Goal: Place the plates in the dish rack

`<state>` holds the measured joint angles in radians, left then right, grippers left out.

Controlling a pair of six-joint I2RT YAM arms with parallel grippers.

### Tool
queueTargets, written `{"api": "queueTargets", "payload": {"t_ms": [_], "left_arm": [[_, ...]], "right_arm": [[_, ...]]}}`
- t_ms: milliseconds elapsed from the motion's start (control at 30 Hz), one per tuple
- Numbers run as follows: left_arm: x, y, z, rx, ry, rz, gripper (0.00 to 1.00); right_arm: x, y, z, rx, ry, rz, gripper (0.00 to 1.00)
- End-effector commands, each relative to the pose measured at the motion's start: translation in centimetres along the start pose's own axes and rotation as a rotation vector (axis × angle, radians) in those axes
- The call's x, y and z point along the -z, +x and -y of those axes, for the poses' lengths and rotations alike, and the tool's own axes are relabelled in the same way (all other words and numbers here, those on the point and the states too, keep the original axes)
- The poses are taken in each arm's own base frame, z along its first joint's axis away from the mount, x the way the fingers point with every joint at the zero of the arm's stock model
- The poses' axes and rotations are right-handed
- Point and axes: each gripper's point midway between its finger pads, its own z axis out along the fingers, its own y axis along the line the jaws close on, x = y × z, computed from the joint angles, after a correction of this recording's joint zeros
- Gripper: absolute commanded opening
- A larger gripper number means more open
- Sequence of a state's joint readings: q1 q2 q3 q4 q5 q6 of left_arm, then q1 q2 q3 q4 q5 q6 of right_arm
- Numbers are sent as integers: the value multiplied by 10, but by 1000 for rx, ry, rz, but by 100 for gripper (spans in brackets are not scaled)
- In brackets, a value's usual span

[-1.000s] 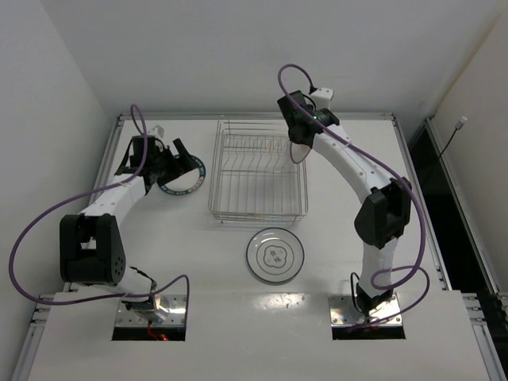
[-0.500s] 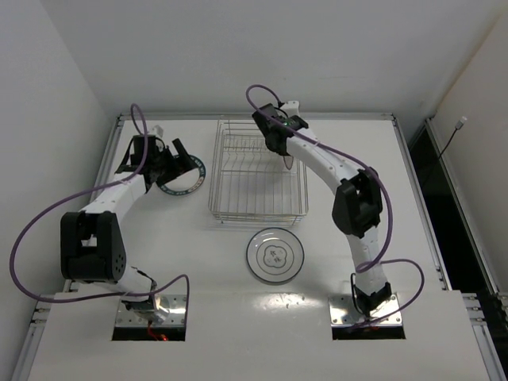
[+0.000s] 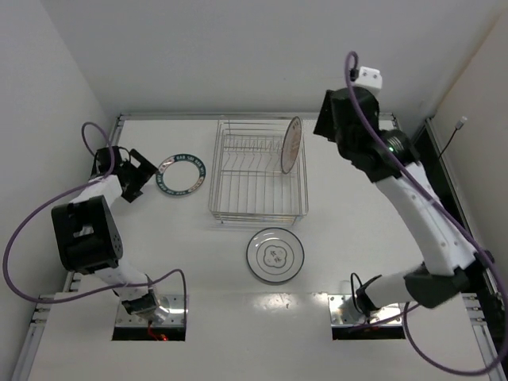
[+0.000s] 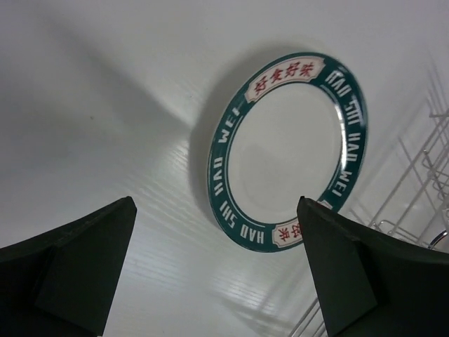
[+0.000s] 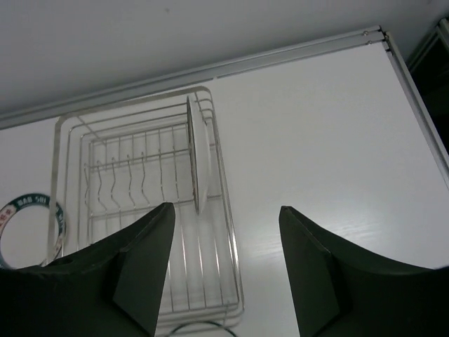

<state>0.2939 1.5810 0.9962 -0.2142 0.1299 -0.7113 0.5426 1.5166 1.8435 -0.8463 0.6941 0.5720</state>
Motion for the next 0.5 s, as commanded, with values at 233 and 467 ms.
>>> {"api": "queueTargets", "payload": {"t_ms": [233,467], "left_arm": [[-53,71,-4,209,227,-318,86],[-64,93,-3,238,303,-393,40]], "right_arm": [[67,27,49,-35,-154,54,61],[89,34,84,-27,-98,73,61]]}}
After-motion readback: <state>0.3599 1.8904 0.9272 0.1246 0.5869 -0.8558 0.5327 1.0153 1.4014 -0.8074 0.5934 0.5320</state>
